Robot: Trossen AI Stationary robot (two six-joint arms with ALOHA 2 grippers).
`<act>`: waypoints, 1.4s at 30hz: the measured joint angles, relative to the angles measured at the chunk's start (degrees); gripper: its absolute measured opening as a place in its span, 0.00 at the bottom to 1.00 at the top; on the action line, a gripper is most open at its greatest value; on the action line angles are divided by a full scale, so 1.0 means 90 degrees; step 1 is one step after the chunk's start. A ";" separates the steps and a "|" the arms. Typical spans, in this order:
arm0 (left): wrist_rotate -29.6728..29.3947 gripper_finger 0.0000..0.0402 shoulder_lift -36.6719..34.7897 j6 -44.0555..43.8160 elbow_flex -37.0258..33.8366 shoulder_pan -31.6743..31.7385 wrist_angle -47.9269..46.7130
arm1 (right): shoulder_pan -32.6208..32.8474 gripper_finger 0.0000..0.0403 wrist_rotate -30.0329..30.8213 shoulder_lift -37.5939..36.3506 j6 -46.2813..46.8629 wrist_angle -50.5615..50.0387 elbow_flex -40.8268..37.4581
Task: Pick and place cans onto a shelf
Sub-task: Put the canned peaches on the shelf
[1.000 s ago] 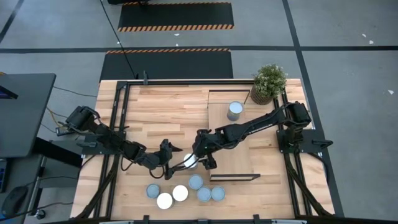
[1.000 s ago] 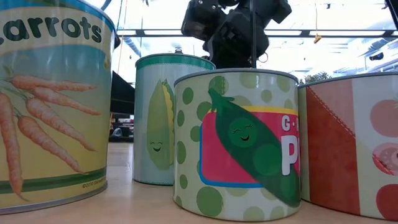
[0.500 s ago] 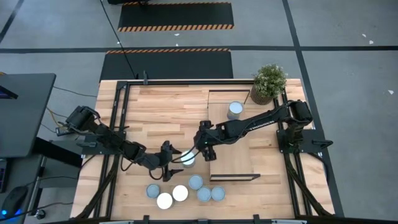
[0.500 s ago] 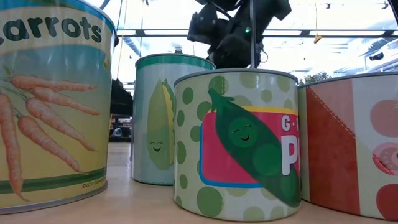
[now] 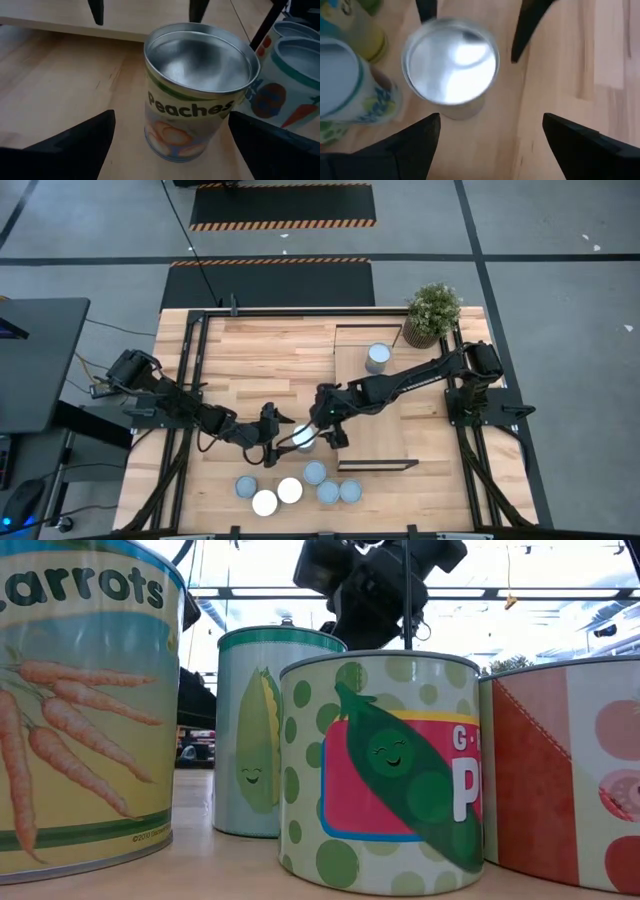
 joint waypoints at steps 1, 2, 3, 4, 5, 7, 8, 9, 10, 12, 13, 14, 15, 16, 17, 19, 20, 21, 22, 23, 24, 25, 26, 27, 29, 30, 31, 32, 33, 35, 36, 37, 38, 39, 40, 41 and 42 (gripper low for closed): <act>0.0000 0.99 0.0000 0.0000 0.0000 0.0008 -0.0003 | 0.0001 0.89 -0.0063 0.0000 -0.0001 0.0023 0.0000; 0.0000 0.99 -0.0001 -0.0002 0.0000 0.0010 -0.0005 | 0.0002 0.89 -0.0105 0.0000 -0.0001 0.0038 0.0000; 0.0000 0.99 0.0000 -0.0002 0.0000 0.0010 0.0004 | 0.0005 0.89 -0.0156 0.0000 0.0001 0.0047 0.0000; -0.0002 0.99 0.0000 -0.0002 0.0000 0.0010 0.0018 | 0.0005 0.89 -0.0201 0.0000 -0.0001 0.0058 0.0000; -0.0018 0.99 0.0000 -0.0002 0.0000 0.0010 0.0032 | 0.0005 0.89 -0.0212 0.0019 -0.0001 0.0076 0.0000; -0.0155 0.99 0.0000 -0.0002 0.0000 0.0010 0.0034 | 0.0004 0.89 -0.0206 0.0089 -0.0012 0.0129 0.0006; -0.0227 0.99 -0.0001 -0.0002 0.0000 0.0010 0.0035 | 0.0000 0.89 -0.0195 0.0112 -0.0035 0.0105 0.0002; -0.0306 0.99 0.0000 -0.0002 0.0000 0.0010 0.0036 | 0.0000 0.89 -0.0176 0.0171 -0.0063 0.0156 0.0002; -0.0384 0.99 0.0000 -0.0002 0.0000 0.0010 0.0036 | 0.0000 0.89 -0.0137 0.0211 -0.0086 0.0264 0.0009; -0.0492 0.99 0.0000 -0.0002 0.0000 0.0016 0.0061 | 0.0002 0.89 0.0083 0.0244 -0.0138 0.0179 0.0000; -0.0545 0.99 0.0000 -0.0002 0.0001 0.0028 0.0075 | -0.0003 0.89 0.0224 0.0266 -0.0165 0.0223 0.0000; -0.0619 0.99 0.0000 -0.0003 0.0002 0.0037 0.0075 | -0.0015 0.89 0.0374 0.0276 -0.0176 0.0241 0.0002; -0.0679 0.99 0.0000 -0.0005 0.0000 0.0042 0.0093 | -0.0035 0.89 0.0538 0.0277 -0.0205 0.0176 0.0002; -0.0734 0.99 0.0000 -0.0002 0.0000 0.0057 0.0125 | -0.0052 0.89 0.0663 0.0277 -0.0226 0.0126 0.0002; -0.0810 0.99 0.0000 0.0000 0.0002 0.0072 0.0140 | -0.0075 0.89 0.0776 0.0275 -0.0249 0.0115 0.0002; -0.0995 0.99 0.0000 0.0000 0.0002 0.0112 0.0137 | -0.0132 0.89 0.0996 0.0272 -0.0295 0.0107 0.0002; -0.1095 0.99 0.0000 0.0001 0.0002 0.0138 0.0143 | -0.0162 0.89 0.1118 0.0270 -0.0342 0.0080 0.0002; -0.1195 0.99 -0.0002 0.0002 0.0002 0.0170 0.0142 | -0.0190 0.89 0.1250 0.0270 -0.0383 0.0065 0.0002; -0.1261 0.99 0.0000 0.0000 0.0002 0.0213 0.0138 | -0.0221 0.89 0.1393 0.0270 -0.0400 0.0064 0.0002; -0.1291 0.99 -0.0002 0.0000 0.0002 0.0254 0.0140 | -0.0256 0.89 0.1514 0.0270 -0.0409 0.0064 0.0002; -0.1294 0.99 0.0000 0.0002 0.0002 0.0294 0.0138 | -0.0289 0.89 0.1582 0.0266 -0.0409 0.0057 0.0002; -0.1282 0.99 0.0000 0.0002 0.0002 0.0320 0.0128 | -0.0318 0.89 0.1589 0.0263 -0.0409 0.0022 0.0002; -0.1239 0.99 0.0000 0.0006 0.0002 0.0336 0.0123 | -0.0344 0.89 0.1573 0.0262 -0.0409 -0.0049 0.0002; -0.1172 0.99 0.0000 0.0031 0.0002 0.0332 0.0121 | -0.0357 0.89 0.1531 0.0262 -0.0403 -0.0147 0.0002; -0.1011 0.99 0.0000 0.0067 0.0002 0.0298 0.0074 | -0.0356 0.89 0.1437 0.0262 -0.0381 -0.0342 0.0002; -0.0970 0.99 0.0000 0.0071 0.0002 0.0276 0.0028 | -0.0338 0.89 0.1384 0.0262 -0.0350 -0.0439 0.0002; -0.0957 0.99 0.0000 0.0074 0.0002 0.0248 -0.0033 | -0.0327 0.89 0.1290 0.0262 -0.0308 -0.0535 0.0002; -0.0957 0.99 0.0000 0.0077 0.0002 0.0228 -0.0078 | -0.0325 0.89 0.1137 0.0262 -0.0241 -0.0598 0.0002; -0.0959 0.99 -0.0001 0.0073 0.0001 0.0207 -0.0104 | -0.0325 0.89 0.0982 0.0262 -0.0168 -0.0620 0.0002; -0.0957 0.99 -0.0001 0.0070 0.0002 0.0200 -0.0123 | -0.0325 0.89 0.0701 0.0262 0.0011 -0.0573 0.0002; -0.0936 0.99 -0.0001 0.0070 0.0002 0.0200 -0.0129 | -0.0325 0.89 0.0632 0.0262 0.0083 -0.0524 0.0002; -0.0890 0.99 -0.0001 0.0070 0.0001 0.0200 -0.0129 | -0.0319 0.89 0.0594 0.0265 0.0125 -0.0481 0.0002; -0.0827 0.99 -0.0002 0.0072 0.0002 0.0200 -0.0130 | -0.0304 0.89 0.0587 0.0278 0.0140 -0.0437 0.0002; -0.0738 0.99 -0.0002 0.0115 0.0002 0.0200 -0.0132 | -0.0288 0.89 0.0587 0.0287 0.0138 -0.0397 0.0002; -0.0638 0.99 -0.0002 0.0185 0.0001 0.0200 -0.0128 | -0.0273 0.89 0.0585 0.0294 0.0138 -0.0361 0.0002; -0.0545 0.99 -0.0002 0.0245 0.0002 0.0200 -0.0122 | -0.0252 0.89 0.0582 0.0296 0.0140 -0.0294 0.0000; -0.0492 0.99 -0.0002 0.0279 0.0002 0.0200 -0.0125 | -0.0235 0.89 0.0580 0.0296 0.0140 -0.0198 0.0000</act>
